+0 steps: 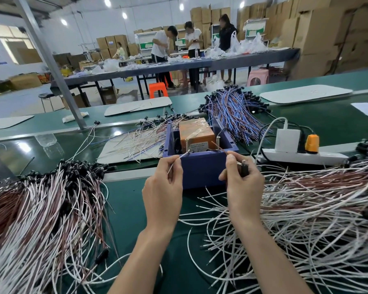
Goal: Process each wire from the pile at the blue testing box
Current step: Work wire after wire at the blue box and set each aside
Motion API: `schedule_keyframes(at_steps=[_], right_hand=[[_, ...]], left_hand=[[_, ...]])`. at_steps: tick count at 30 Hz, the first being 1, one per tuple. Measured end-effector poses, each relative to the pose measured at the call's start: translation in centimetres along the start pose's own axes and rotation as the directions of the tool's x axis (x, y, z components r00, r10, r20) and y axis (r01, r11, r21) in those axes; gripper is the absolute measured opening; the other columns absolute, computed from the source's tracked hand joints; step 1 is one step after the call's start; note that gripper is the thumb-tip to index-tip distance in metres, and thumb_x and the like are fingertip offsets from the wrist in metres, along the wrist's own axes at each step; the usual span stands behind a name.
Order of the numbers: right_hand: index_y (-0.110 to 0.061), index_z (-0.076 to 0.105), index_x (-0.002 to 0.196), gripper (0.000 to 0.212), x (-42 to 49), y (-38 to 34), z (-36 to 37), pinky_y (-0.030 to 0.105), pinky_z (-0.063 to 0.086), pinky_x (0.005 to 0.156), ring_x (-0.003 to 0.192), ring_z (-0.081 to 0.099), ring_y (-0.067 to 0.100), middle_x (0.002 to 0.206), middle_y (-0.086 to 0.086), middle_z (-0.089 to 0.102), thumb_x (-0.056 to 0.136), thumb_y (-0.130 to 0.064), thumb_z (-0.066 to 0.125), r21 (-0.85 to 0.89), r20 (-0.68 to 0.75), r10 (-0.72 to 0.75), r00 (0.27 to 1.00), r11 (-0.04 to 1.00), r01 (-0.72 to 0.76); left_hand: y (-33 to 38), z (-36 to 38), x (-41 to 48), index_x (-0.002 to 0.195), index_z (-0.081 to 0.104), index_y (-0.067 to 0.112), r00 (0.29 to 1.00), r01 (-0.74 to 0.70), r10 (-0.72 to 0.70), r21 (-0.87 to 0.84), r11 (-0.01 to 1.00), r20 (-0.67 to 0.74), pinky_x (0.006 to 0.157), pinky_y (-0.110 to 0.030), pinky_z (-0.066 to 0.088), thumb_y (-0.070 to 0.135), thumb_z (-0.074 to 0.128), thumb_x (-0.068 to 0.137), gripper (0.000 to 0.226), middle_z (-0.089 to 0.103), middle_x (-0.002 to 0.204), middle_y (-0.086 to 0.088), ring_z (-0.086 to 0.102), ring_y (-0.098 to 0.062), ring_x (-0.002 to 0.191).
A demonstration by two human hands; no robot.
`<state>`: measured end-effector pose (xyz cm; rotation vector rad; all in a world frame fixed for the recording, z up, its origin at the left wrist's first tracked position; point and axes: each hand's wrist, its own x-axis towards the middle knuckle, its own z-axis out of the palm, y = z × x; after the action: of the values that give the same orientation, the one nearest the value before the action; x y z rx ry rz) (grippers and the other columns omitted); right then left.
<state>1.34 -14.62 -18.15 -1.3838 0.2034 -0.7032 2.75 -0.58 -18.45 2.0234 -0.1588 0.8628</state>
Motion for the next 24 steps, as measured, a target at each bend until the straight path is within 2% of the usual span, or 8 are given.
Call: schedule_keyframes(at_steps=[5,8,10,13,16,18,21,24], right_hand=[[-0.038,0.067,0.110,0.026,-2.1,-0.9,-0.8,0.021,0.030,0.038,0.039,0.032,0.005,0.101,-0.017,0.075,0.105,-0.047,0.043,-0.031,-0.018,-0.030,0.999,0.999,0.030],[-0.037,0.067,0.103,0.028,-2.8,-1.9,-1.5,0.030,0.034,0.047,0.046,0.038,0.012,0.087,-0.007,0.075,0.106,-0.048,0.042,0.034,0.012,-0.066,0.998,0.997,0.066],[-0.034,0.068,0.095,0.028,-2.9,-2.9,-1.7,0.032,0.033,0.051,0.050,0.040,0.011,0.068,-0.003,0.063,0.106,-0.044,0.045,0.092,0.034,-0.068,0.997,0.994,0.065],[-0.030,0.070,0.086,0.032,-2.9,-4.4,-1.2,0.024,0.028,0.044,0.048,0.031,0.009,0.057,-0.007,0.042,0.106,-0.039,0.047,0.249,0.099,-0.023,0.995,0.968,-0.003],[-0.028,0.072,0.082,0.035,-2.9,-5.8,-0.7,0.020,0.026,0.042,0.046,0.026,0.008,0.055,-0.008,0.034,0.106,-0.038,0.048,0.403,0.178,0.028,0.984,0.910,-0.099],[-0.025,0.071,0.081,0.035,-2.9,-6.6,-0.5,0.019,0.025,0.040,0.044,0.023,0.007,0.053,-0.009,0.031,0.104,-0.039,0.050,0.494,0.210,0.055,0.976,0.856,-0.155],[-0.019,0.067,0.080,0.034,-2.4,-7.7,-0.4,0.019,0.022,0.035,0.039,0.019,0.007,0.050,-0.008,0.027,0.104,-0.037,0.050,0.585,0.209,0.089,0.974,0.787,-0.197],[-0.021,0.069,0.076,0.039,-1.6,-8.1,-0.8,0.020,0.021,0.034,0.037,0.017,0.007,0.049,-0.006,0.025,0.105,-0.035,0.047,0.622,0.231,0.114,0.966,0.747,-0.237]], left_hand=[[1.0,-0.3,-0.8,0.099,0.050,0.032,0.996,-0.084,0.084,-0.011,0.996,0.018,0.053,-0.029,0.035,0.042,0.043,0.105,0.013,0.053,0.065,0.016,0.047,-0.008,0.054],[1.9,-0.7,-0.7,0.124,0.048,0.027,0.990,-0.072,0.081,0.080,0.994,-0.116,0.084,-0.035,0.049,0.029,0.047,0.103,0.021,0.058,0.106,0.016,0.056,-0.005,0.095],[2.6,-1.4,-0.5,0.145,0.038,0.012,0.975,-0.094,0.133,0.212,0.973,-0.178,0.113,-0.044,0.034,0.017,0.054,0.100,0.048,0.040,0.144,-0.009,0.039,-0.023,0.135],[4.7,-2.3,-1.3,0.147,0.044,0.012,0.950,-0.307,0.310,0.267,0.913,0.032,0.118,-0.048,0.030,0.022,0.049,0.102,0.046,0.038,0.152,-0.008,0.028,-0.024,0.147],[6.3,-2.7,-3.1,0.147,0.046,0.021,0.862,-0.332,0.266,0.085,0.939,0.433,0.116,-0.040,0.032,0.040,0.032,0.106,0.048,0.052,0.146,0.003,0.035,-0.012,0.142],[6.4,-3.0,-3.9,0.143,0.047,0.032,0.775,-0.249,0.210,-0.017,0.968,0.597,0.100,-0.040,0.044,0.042,0.029,0.109,0.040,0.064,0.126,0.008,0.055,-0.013,0.118],[6.2,-4.0,-4.4,0.134,0.049,0.037,0.701,-0.186,0.191,-0.082,0.979,0.687,0.072,-0.036,0.049,0.044,0.034,0.108,0.031,0.064,0.084,0.011,0.056,-0.007,0.072],[6.0,-5.3,-4.4,0.126,0.052,0.039,0.695,-0.182,0.190,-0.087,0.980,0.694,0.064,-0.034,0.044,0.050,0.034,0.105,0.029,0.058,0.073,0.009,0.051,-0.012,0.063]])
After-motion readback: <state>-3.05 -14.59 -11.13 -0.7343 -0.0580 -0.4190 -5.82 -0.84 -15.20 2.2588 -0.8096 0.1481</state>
